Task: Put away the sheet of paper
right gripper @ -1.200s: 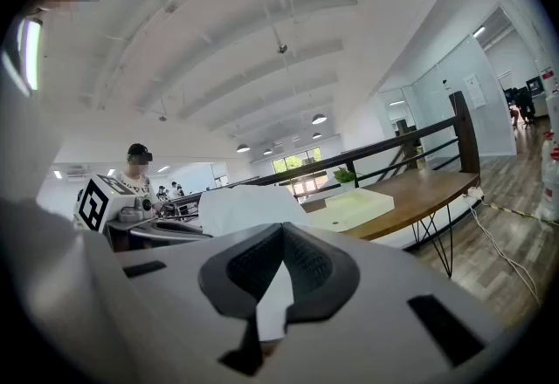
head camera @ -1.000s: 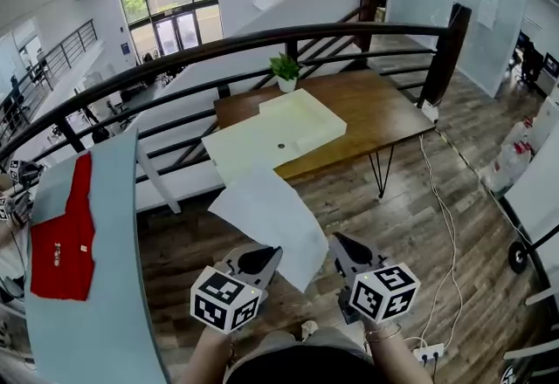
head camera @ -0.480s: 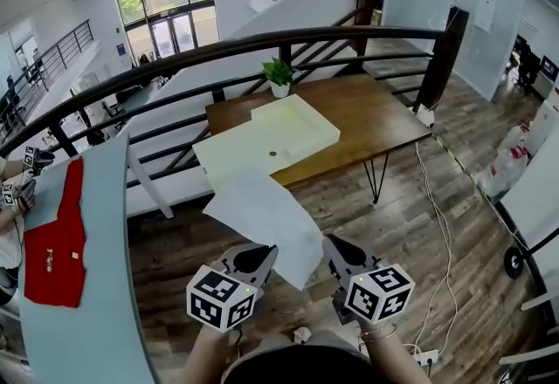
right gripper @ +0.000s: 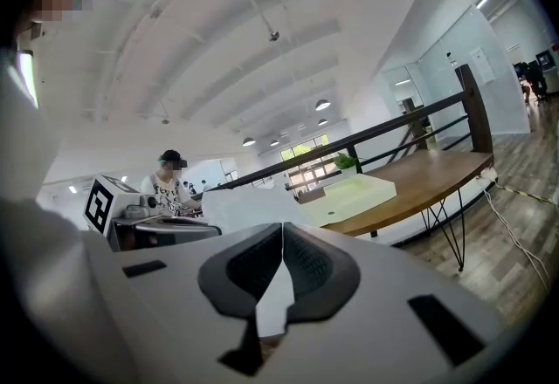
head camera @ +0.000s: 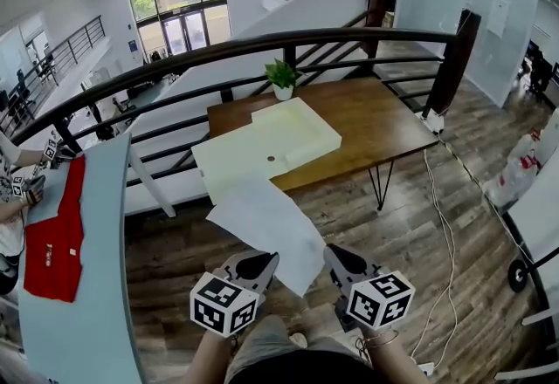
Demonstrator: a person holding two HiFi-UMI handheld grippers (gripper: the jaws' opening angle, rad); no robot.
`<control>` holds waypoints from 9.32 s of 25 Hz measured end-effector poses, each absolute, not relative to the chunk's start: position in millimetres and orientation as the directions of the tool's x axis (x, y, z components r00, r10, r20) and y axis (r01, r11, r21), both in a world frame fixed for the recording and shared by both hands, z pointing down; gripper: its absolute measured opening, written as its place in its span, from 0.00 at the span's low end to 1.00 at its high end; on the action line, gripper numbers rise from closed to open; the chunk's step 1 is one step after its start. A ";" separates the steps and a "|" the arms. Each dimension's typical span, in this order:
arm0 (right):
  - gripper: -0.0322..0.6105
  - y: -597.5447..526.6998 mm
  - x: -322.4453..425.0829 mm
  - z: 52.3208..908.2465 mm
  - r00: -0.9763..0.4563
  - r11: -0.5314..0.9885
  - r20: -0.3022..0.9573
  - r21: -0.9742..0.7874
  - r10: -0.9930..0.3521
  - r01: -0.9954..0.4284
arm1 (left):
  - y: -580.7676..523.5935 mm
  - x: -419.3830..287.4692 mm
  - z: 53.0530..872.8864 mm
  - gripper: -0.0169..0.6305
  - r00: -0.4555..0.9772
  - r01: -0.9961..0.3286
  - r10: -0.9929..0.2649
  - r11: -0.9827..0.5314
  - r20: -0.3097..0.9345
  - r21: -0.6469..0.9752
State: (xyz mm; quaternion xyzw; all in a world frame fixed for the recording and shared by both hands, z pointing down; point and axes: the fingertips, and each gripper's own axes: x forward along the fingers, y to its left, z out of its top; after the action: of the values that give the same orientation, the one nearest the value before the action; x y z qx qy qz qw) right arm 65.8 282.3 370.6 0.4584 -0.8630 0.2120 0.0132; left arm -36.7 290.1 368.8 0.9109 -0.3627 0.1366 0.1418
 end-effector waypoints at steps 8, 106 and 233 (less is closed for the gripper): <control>0.09 267.9 80.9 377.3 -0.592 0.492 0.206 -0.384 -0.779 -0.782 | 271.4 -21.3 381.9 0.05 0.703 -0.698 -0.599 -0.687 0.383 0.205; 0.09 -146.4 36.0 465.6 -0.651 0.470 0.475 -0.453 -0.591 -0.757 | -114.3 -147.9 480.8 0.05 0.751 -0.660 -0.454 -0.489 0.480 0.570; 0.09 -197.7 90.5 458.3 -0.620 0.447 0.467 -0.435 -0.630 -0.782 | -215.8 -44.1 551.1 0.41 0.596 -0.795 -0.386 -0.407 0.704 0.450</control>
State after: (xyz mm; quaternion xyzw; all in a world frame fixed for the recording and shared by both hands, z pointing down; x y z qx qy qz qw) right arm 90.5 -197.7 458.3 0.4194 -0.8421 0.3175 0.1193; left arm -44.1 -215.8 551.1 0.7987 -0.3697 0.2556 0.4001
